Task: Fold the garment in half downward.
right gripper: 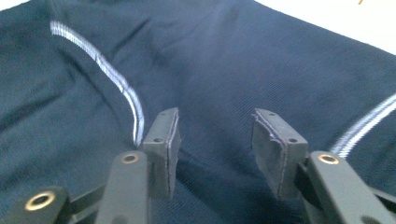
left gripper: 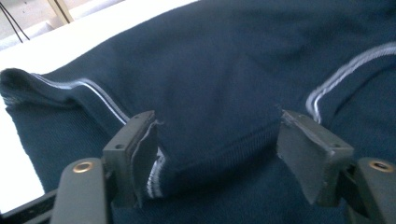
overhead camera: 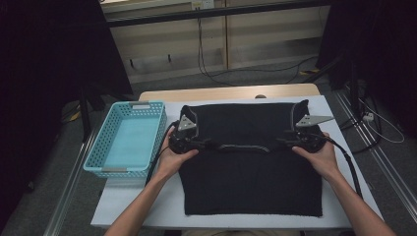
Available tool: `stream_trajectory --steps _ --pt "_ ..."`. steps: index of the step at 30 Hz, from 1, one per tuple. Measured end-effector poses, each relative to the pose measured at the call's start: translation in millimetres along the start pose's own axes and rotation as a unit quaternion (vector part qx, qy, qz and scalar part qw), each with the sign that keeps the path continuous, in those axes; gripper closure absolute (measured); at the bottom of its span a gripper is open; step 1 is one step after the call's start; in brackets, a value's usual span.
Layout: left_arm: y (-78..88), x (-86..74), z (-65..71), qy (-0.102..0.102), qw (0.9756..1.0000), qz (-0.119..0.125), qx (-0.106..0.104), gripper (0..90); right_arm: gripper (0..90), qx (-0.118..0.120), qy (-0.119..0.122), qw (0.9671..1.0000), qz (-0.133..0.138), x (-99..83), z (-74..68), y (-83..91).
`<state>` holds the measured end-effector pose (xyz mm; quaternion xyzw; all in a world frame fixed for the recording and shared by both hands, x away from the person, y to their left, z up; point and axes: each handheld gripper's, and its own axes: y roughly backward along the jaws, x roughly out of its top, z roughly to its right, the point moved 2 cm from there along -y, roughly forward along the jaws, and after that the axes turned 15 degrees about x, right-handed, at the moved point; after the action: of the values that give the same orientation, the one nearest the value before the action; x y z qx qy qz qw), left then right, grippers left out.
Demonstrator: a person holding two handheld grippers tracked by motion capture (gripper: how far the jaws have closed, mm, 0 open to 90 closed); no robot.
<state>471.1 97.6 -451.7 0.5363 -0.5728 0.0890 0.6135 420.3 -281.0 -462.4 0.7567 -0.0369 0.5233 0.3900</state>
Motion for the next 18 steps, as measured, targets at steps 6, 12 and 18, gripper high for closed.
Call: stream_trajectory --steps 6,12,18 --pt "-11.9 -7.8 6.5 -0.023 0.9995 -0.019 -0.004 35.8 47.0 0.008 0.000 0.9996 -0.028 -10.9 3.4 -9.6" --pt "-19.7 -12.8 6.1 -0.036 0.9988 -0.027 0.020 48.4 50.9 0.010 0.007 0.9987 -0.050 -16.0 0.3 -11.7" --pt "-23.2 -17.9 3.5 -0.035 0.9988 -0.031 0.014 66.8 76.4 0.011 0.010 0.9983 -0.056 -17.2 1.8 -13.6"
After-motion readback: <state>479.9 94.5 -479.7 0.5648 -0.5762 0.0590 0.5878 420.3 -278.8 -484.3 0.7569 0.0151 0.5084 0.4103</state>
